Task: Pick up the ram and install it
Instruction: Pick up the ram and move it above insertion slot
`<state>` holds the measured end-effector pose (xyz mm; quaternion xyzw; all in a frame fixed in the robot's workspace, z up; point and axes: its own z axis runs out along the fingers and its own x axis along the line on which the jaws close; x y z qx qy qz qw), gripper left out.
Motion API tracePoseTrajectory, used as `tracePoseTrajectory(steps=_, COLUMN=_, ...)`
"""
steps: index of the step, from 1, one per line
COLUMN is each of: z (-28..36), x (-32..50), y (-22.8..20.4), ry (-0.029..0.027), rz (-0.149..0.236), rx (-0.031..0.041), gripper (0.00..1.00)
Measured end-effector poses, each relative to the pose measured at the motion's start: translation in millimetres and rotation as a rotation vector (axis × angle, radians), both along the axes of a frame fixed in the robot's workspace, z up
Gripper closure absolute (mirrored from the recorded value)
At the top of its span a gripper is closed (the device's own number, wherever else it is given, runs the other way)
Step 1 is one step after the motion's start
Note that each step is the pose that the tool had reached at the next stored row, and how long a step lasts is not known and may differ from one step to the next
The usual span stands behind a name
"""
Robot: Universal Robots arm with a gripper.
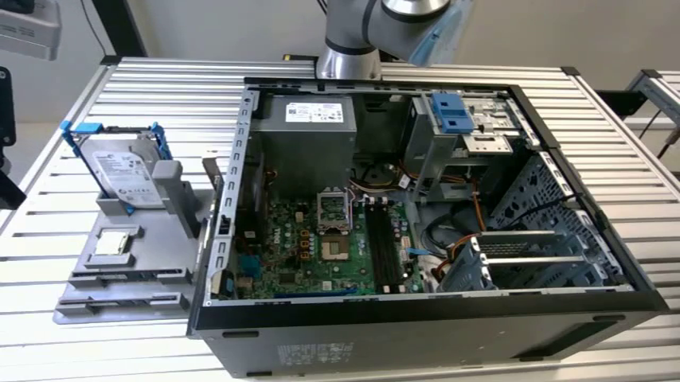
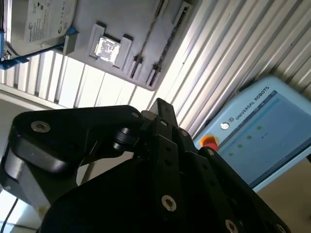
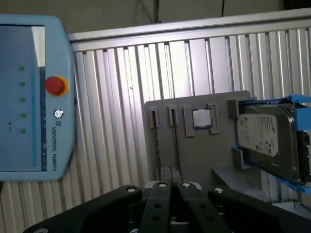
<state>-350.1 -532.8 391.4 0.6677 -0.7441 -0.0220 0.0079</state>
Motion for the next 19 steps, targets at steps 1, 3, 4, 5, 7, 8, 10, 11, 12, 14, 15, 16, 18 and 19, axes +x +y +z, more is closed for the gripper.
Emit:
tracePoseTrajectory(steps=1, z=-0.1, x=0.0, y=0.0, ry=0.0000, rz=0.016, rx=0.0000, gripper=1.00)
tracePoseTrajectory(steps=3, z=-0.1, x=-0.1, y=0.0, ry=0.0000, rz=0.047, rx=0.0001, gripper=1.00)
tracePoseTrajectory(steps=4, z=-0.1, x=-0.1, y=0.0, ry=0.0000, rz=0.062, rx=0.0000, gripper=1.00)
tracePoseTrajectory(steps=5, z=-0.2, x=0.0, y=0.0, ry=0.0000, rz=0.077, rx=0.0000, gripper=1.00)
tracePoseTrajectory(steps=7, z=-0.2, x=0.0, y=0.0, ry=0.0000, rz=0.108, rx=0.0000, gripper=1.00)
tracePoseTrajectory(steps=8, z=-0.3, x=0.0, y=0.0, ry=0.0000, rz=0.123, rx=0.0000, gripper=1.00)
tracePoseTrajectory(steps=10, z=-0.3, x=0.0, y=0.0, ry=0.0000, rz=0.154, rx=0.0000, gripper=1.00)
tracePoseTrajectory(steps=11, z=-0.4, x=0.0, y=0.0, ry=0.0000, rz=0.170, rx=0.0000, gripper=1.00)
tracePoseTrajectory(steps=12, z=-0.4, x=0.0, y=0.0, ry=0.0000, rz=0.184, rx=0.0000, gripper=1.00)
tracePoseTrajectory(steps=14, z=-0.4, x=0.0, y=0.0, ry=0.0000, rz=0.214, rx=0.0000, gripper=1.00)
tracePoseTrajectory(steps=15, z=-0.5, x=0.0, y=0.0, ry=0.0000, rz=0.229, rx=0.0000, gripper=1.00)
tracePoseTrajectory(steps=16, z=-0.5, x=0.0, y=0.0, ry=0.0000, rz=0.243, rx=0.0000, gripper=1.00)
tracePoseTrajectory(steps=18, z=-0.6, x=0.0, y=0.0, ry=0.0000, rz=0.274, rx=0.0000, gripper=1.00)
tracePoseTrajectory(steps=19, z=-0.6, x=0.0, y=0.0, ry=0.0000, rz=0.287, rx=0.0000, gripper=1.00)
